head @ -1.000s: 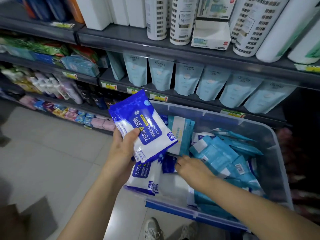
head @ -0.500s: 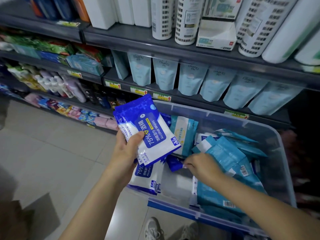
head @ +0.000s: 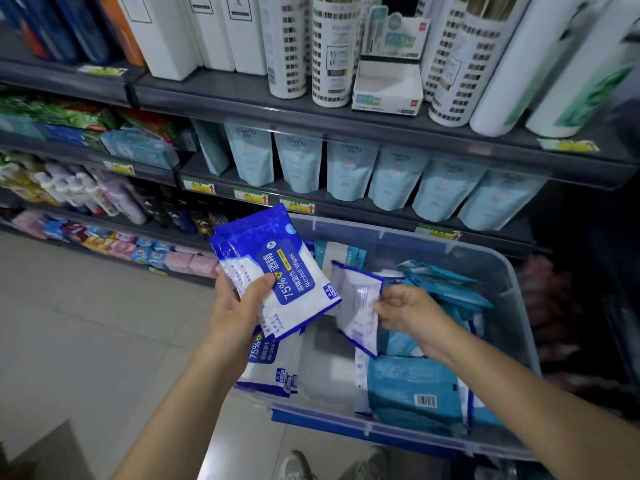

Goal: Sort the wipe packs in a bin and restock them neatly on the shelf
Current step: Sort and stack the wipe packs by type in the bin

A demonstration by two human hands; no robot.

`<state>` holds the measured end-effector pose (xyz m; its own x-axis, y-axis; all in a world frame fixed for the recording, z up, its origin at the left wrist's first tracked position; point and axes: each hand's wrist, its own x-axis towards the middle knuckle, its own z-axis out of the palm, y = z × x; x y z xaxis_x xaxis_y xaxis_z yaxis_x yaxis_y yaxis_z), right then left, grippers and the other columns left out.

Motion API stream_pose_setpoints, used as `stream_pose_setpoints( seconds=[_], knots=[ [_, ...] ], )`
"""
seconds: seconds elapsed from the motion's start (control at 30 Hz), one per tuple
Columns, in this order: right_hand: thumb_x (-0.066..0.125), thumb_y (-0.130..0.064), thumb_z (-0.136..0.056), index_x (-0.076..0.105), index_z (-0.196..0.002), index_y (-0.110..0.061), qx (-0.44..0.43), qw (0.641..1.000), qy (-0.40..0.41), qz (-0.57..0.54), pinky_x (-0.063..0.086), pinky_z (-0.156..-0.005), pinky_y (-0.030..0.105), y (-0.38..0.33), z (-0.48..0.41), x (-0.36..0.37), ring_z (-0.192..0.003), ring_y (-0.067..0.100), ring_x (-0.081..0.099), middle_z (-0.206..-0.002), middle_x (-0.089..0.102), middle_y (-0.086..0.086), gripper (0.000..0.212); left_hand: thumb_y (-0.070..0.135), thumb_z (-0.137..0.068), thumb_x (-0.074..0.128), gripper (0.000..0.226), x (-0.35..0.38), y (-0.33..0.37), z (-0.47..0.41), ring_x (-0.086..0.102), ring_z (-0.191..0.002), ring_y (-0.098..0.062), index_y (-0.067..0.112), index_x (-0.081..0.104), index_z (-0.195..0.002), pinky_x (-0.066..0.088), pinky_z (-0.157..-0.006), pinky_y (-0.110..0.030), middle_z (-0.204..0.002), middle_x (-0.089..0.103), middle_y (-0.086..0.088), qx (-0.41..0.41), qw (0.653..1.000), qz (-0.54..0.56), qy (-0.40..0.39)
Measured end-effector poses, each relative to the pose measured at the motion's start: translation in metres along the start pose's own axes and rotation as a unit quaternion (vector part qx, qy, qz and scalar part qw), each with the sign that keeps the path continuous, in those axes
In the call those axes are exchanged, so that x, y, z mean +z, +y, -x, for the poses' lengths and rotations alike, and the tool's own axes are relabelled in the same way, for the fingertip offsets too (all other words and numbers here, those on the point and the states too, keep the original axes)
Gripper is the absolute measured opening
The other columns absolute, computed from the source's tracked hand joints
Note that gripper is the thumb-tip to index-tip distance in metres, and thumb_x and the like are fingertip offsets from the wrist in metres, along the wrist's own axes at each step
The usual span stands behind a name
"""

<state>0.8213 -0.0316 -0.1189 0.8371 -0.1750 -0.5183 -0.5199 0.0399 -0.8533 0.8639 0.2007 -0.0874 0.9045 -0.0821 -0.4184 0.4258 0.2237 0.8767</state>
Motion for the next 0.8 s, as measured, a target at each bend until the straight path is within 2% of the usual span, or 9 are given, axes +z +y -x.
stream_pose_setpoints(
  seconds=[0.1,0.2,0.3,0.4,0.5,0.57,0.63,0.7,0.8],
  knots=[
    [0.058,0.002,-0.088,0.060,-0.082,-0.007,0.025,0.996,0.013,-0.083,0.054,-0.061,0.025,-0.019,0.014,-0.010,-0.066,0.014,0.065,-0.077,0.068,0.004,0.011,0.019,-0.090,0.060,0.041,0.004,-0.002,0.000,0.072,-0.080,-0.016,0.026,0.041,-0.125,0.058,-0.060,-0.032,-0.107,0.069,-0.001,0.011,1.000,-0.011,0.009],
    [0.060,0.000,-0.086,0.062,-0.083,-0.007,-0.016,0.996,0.036,-0.077,0.051,-0.064,0.025,-0.049,0.028,-0.017,-0.067,0.014,0.064,-0.079,0.069,0.006,0.008,0.017,-0.087,0.064,0.046,0.010,-0.002,0.001,0.071,-0.085,-0.018,0.028,0.040,-0.124,0.056,-0.060,-0.033,-0.107,0.069,0.001,0.026,0.999,-0.028,0.008],
    [0.062,0.000,-0.082,0.064,-0.077,-0.009,-0.102,0.991,0.070,-0.040,0.050,-0.073,0.026,-0.084,0.044,-0.008,-0.070,0.013,0.059,-0.079,0.067,0.006,0.010,0.011,-0.086,0.065,0.043,0.018,-0.004,0.004,0.072,-0.079,-0.013,0.025,0.042,-0.120,0.055,-0.054,-0.026,-0.105,0.068,0.002,0.029,0.999,-0.020,-0.004],
    [0.065,-0.004,-0.081,0.065,-0.070,-0.018,-0.181,0.981,0.071,0.027,0.046,-0.062,0.017,-0.097,0.053,0.025,-0.060,0.004,0.057,-0.068,0.065,-0.004,0.018,0.009,-0.087,0.063,0.038,0.030,-0.007,0.007,0.071,-0.084,-0.015,0.029,0.044,-0.115,0.055,-0.055,-0.025,-0.105,0.069,0.003,0.028,0.999,-0.017,-0.031],
    [0.070,-0.012,-0.079,0.067,-0.068,-0.025,-0.238,0.959,0.081,0.129,0.047,-0.066,0.019,-0.087,0.050,0.055,-0.063,0.002,0.059,-0.065,0.065,-0.010,0.018,0.012,-0.088,0.062,0.044,0.039,-0.009,0.012,0.069,-0.090,-0.017,0.028,0.042,-0.123,0.053,-0.055,-0.023,-0.111,0.068,0.001,0.029,0.998,-0.020,-0.054],
    [0.065,-0.010,-0.084,0.071,-0.075,-0.025,-0.271,0.946,0.082,0.157,0.048,-0.076,0.019,-0.083,0.046,0.055,-0.074,0.003,0.062,-0.073,0.067,-0.013,0.018,0.016,-0.089,0.061,0.048,0.041,-0.010,0.013,0.068,-0.095,-0.018,0.027,0.041,-0.130,0.053,-0.057,-0.023,-0.116,0.067,0.000,0.024,0.997,-0.014,-0.071],
    [0.058,0.001,-0.087,0.070,-0.081,-0.029,-0.252,0.958,0.044,0.126,0.051,-0.082,0.021,-0.082,0.045,0.045,-0.087,0.003,0.064,-0.087,0.069,-0.014,0.032,0.020,-0.090,0.060,0.048,0.039,-0.012,0.013,0.068,-0.100,-0.019,0.030,0.040,-0.133,0.054,-0.060,-0.025,-0.118,0.067,0.001,0.014,0.996,-0.007,-0.082],
    [0.059,0.012,-0.081,0.066,-0.084,-0.035,-0.249,0.961,0.024,0.122,0.053,-0.086,0.025,-0.079,0.045,0.036,-0.104,0.006,0.060,-0.107,0.063,-0.013,0.048,0.023,-0.090,0.059,0.048,0.036,-0.013,0.014,0.068,-0.100,-0.019,0.031,0.040,-0.133,0.054,-0.060,-0.026,-0.118,0.067,0.003,0.005,0.996,-0.002,-0.093],
    [0.070,0.013,-0.073,0.057,-0.103,-0.041,-0.240,0.967,0.032,0.082,0.057,-0.080,0.029,-0.074,0.044,0.027,-0.118,0.009,0.052,-0.127,0.048,-0.006,0.063,0.028,-0.081,0.063,0.055,0.035,-0.013,0.016,0.069,-0.098,-0.018,0.031,0.040,-0.131,0.055,-0.061,-0.026,-0.118,0.067,0.004,-0.005,0.994,-0.009,-0.110]
  ],
)
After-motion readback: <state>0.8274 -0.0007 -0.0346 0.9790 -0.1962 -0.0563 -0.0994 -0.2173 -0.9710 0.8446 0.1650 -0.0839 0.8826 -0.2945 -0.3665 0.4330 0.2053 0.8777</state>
